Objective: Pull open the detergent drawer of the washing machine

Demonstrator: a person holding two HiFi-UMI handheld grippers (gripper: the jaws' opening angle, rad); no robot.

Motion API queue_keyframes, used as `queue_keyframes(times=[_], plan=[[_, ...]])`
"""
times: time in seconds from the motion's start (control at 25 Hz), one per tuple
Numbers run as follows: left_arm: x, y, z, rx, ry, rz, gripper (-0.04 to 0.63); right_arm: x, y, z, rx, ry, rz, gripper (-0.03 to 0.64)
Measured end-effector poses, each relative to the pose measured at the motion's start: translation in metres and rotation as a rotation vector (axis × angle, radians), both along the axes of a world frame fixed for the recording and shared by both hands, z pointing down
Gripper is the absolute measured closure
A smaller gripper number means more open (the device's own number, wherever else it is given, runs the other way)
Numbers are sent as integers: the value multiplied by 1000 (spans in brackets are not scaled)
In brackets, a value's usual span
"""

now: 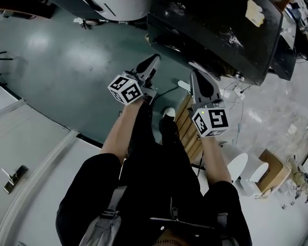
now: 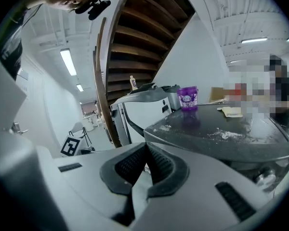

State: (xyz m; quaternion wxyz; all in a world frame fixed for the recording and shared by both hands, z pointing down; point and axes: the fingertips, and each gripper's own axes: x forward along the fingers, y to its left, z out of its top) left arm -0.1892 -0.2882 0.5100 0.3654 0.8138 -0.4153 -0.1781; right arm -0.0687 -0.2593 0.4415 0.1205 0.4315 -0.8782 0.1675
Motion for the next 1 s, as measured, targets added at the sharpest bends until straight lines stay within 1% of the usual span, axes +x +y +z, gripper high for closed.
queue_keyframes(times=[0.08, 0.16, 0.2, 0.24, 0.28, 0.32, 0.4, 0.44, 0.48, 0.64, 0.76, 0.84, 0.92, 1.0], plan=[[-1, -10, 12, -23, 62, -4, 572, -1, 2, 8, -10, 19, 1, 611], [0, -19, 25, -47, 143, -4, 565, -1, 7, 15, -26, 30, 2, 611], [1, -23, 31, -60, 195, -5, 520, 0, 9, 19, -36, 32, 4, 611], [1, -28, 36, -70, 253, -9, 404, 1, 11, 23, -45, 37, 7, 611], [1, -32, 40, -75, 311, -15, 367, 3, 12, 27, -53, 42, 10, 611], [0, -36, 43, -75, 365, -19, 357, 4, 13, 31, -62, 44, 14, 611], [2, -43, 48, -62, 461, -13, 311, 9, 14, 38, -82, 39, 27, 611], [5, -46, 49, -53, 498, 1, 307, 11, 14, 42, -91, 37, 34, 611], [9, -50, 50, -42, 520, 20, 307, 13, 13, 45, -98, 36, 41, 611], [27, -66, 56, -24, 563, 86, 305, 19, 16, 52, -117, 37, 66, 611], [35, -82, 67, -39, 600, 94, 304, 25, 16, 58, -130, 40, 83, 611], [38, -93, 72, -40, 639, 89, 304, 32, 16, 62, -141, 42, 89, 611], [37, -99, 70, -22, 698, 83, 305, 38, 20, 63, -155, 46, 93, 611], [38, -101, 67, 5, 736, 96, 305, 43, 26, 66, -165, 53, 97, 611]])
